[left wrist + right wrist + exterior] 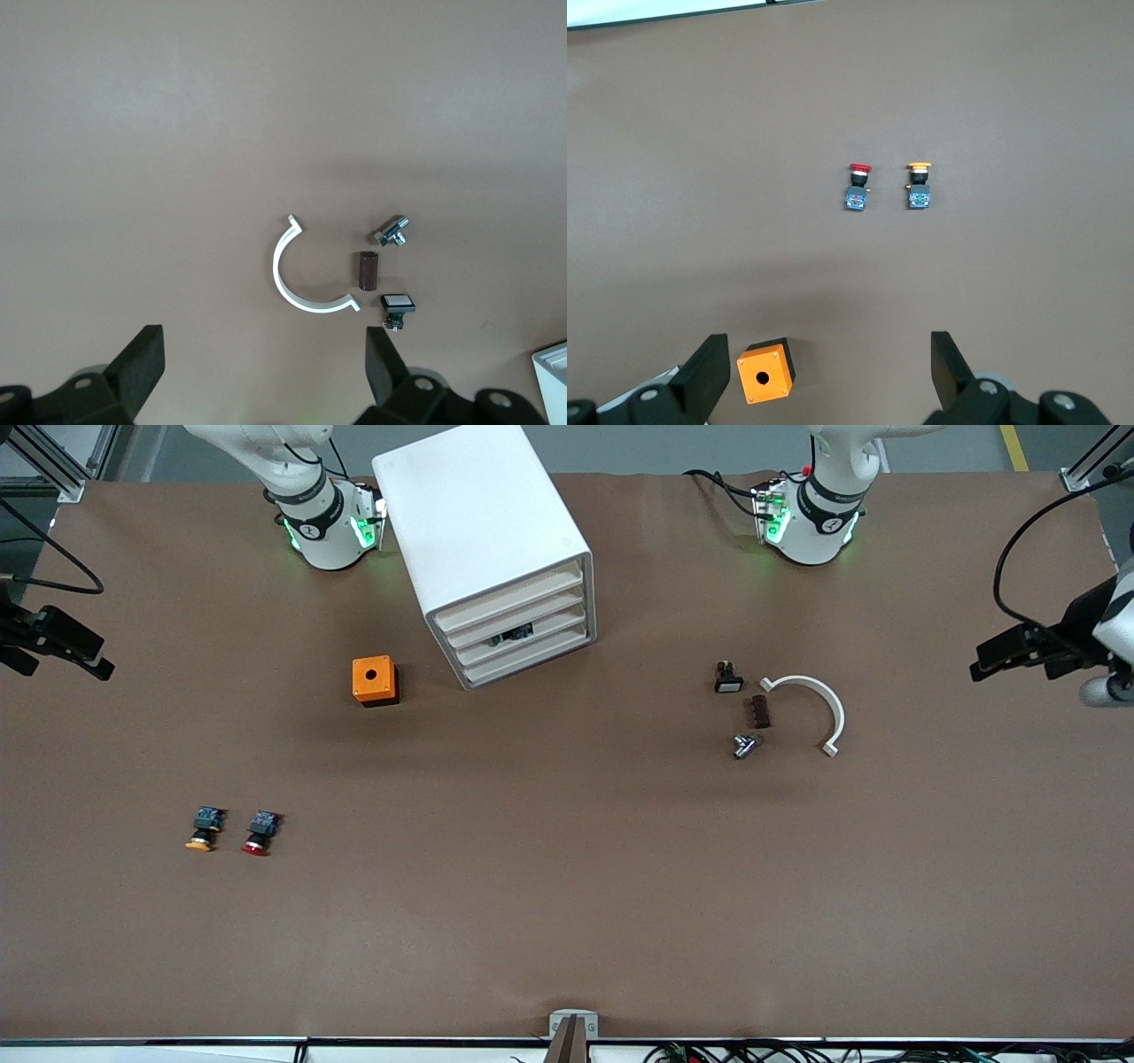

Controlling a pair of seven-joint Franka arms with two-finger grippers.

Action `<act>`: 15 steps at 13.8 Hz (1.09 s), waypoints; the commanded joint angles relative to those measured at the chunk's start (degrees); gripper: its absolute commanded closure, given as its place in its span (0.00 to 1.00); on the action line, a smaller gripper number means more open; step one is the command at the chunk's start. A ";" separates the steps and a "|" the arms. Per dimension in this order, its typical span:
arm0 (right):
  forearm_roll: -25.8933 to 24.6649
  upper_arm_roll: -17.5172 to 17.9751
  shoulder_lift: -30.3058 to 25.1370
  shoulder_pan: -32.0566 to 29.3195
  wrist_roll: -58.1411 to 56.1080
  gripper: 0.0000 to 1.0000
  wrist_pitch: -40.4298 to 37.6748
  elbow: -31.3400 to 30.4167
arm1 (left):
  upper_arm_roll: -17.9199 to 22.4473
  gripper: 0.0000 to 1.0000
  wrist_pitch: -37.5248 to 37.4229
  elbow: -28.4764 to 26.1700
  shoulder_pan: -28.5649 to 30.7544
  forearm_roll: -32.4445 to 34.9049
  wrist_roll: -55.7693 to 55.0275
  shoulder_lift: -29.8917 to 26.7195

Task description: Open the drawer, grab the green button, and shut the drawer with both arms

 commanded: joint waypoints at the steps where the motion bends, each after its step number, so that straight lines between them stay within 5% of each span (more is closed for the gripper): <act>1: -0.41 0.78 -0.89 -0.84 -0.25 0.00 -0.87 0.06 | -0.14 0.00 0.34 1.20 -0.36 -1.03 -0.78 3.67; 7: -0.41 0.95 -0.89 -0.58 0.37 0.00 -0.78 -0.12 | -0.48 0.00 3.15 1.64 -0.62 -6.22 -3.75 11.49; 15: -0.33 1.04 -0.89 -0.40 0.46 0.00 -0.78 -0.12 | -0.66 0.00 3.15 2.08 -7.03 -7.10 -14.03 13.61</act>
